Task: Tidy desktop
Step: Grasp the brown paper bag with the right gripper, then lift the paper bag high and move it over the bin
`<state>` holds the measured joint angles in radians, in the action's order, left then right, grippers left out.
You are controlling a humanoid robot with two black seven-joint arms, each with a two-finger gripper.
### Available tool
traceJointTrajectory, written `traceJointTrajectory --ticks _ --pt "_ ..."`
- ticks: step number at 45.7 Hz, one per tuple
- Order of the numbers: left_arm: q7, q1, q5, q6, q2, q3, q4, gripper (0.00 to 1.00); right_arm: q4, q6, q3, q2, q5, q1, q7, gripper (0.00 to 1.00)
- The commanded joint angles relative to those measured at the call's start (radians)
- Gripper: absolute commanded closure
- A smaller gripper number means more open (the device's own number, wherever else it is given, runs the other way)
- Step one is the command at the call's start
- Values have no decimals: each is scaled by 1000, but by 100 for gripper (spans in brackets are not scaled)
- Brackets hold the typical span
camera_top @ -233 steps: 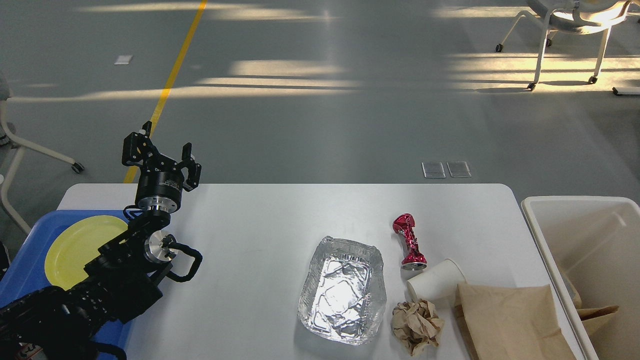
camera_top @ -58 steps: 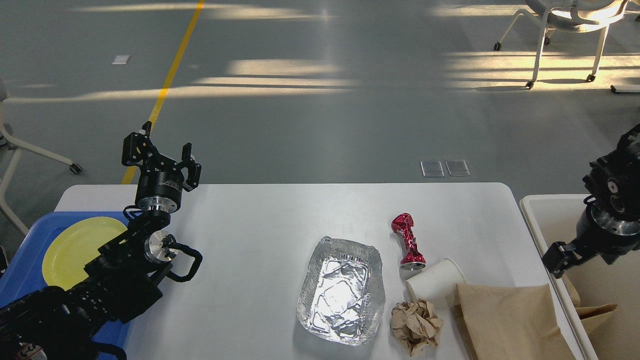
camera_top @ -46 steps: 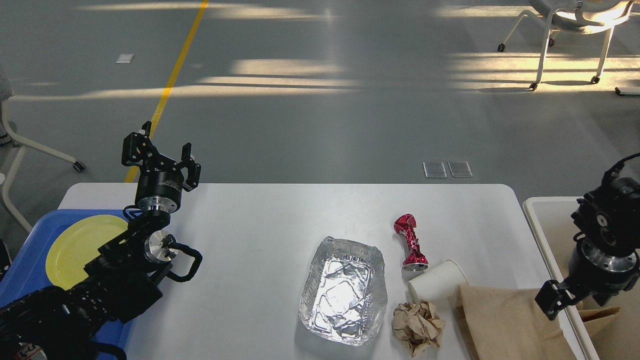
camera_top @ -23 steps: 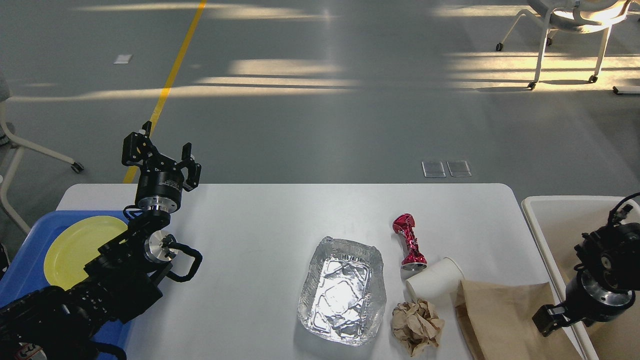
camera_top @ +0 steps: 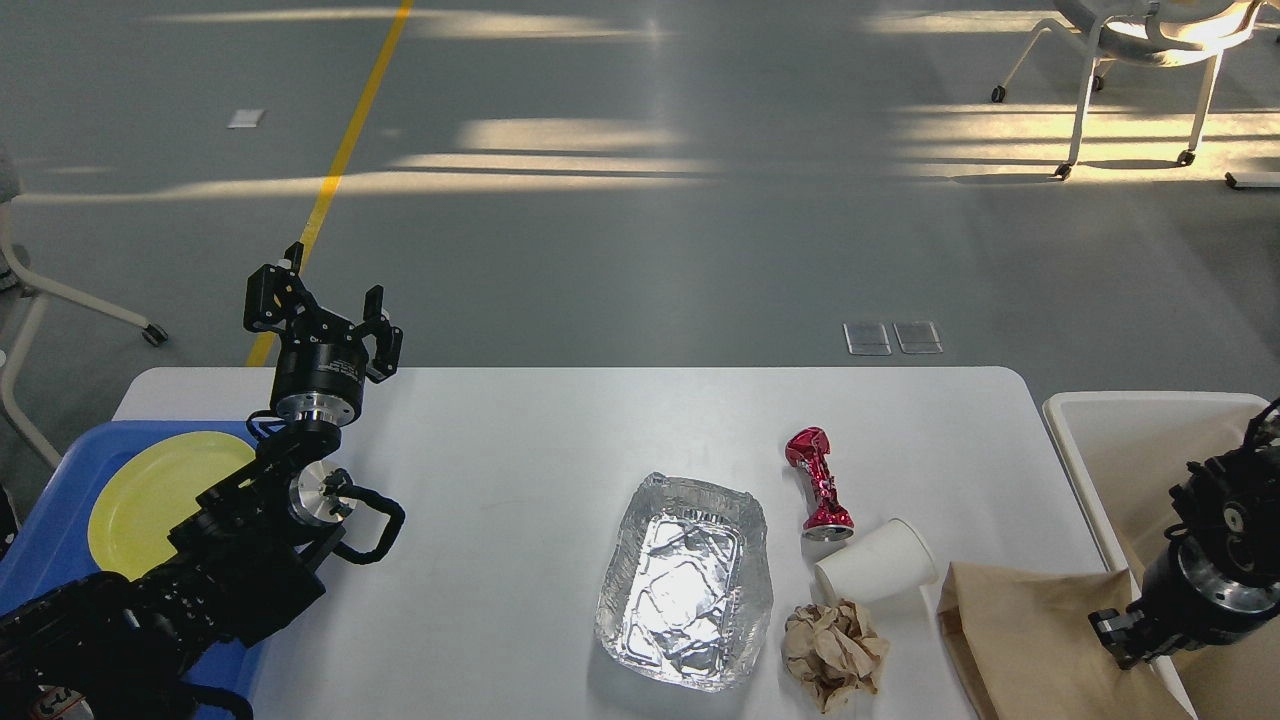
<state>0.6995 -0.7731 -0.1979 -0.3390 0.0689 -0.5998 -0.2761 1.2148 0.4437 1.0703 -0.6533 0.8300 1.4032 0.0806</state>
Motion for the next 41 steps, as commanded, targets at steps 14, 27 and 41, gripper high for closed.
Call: traceJointTrajectory --ticks 14,27,41 --pt "0 0 0 0 0 0 0 3 38 12 13 -46 0 -3 28 100" --pt "0 0 0 0 0 0 0 3 48 193 17 -134 0 183 99 100" --pt "0 0 0 0 0 0 0 3 37 487 5 -150 0 603 180 100"
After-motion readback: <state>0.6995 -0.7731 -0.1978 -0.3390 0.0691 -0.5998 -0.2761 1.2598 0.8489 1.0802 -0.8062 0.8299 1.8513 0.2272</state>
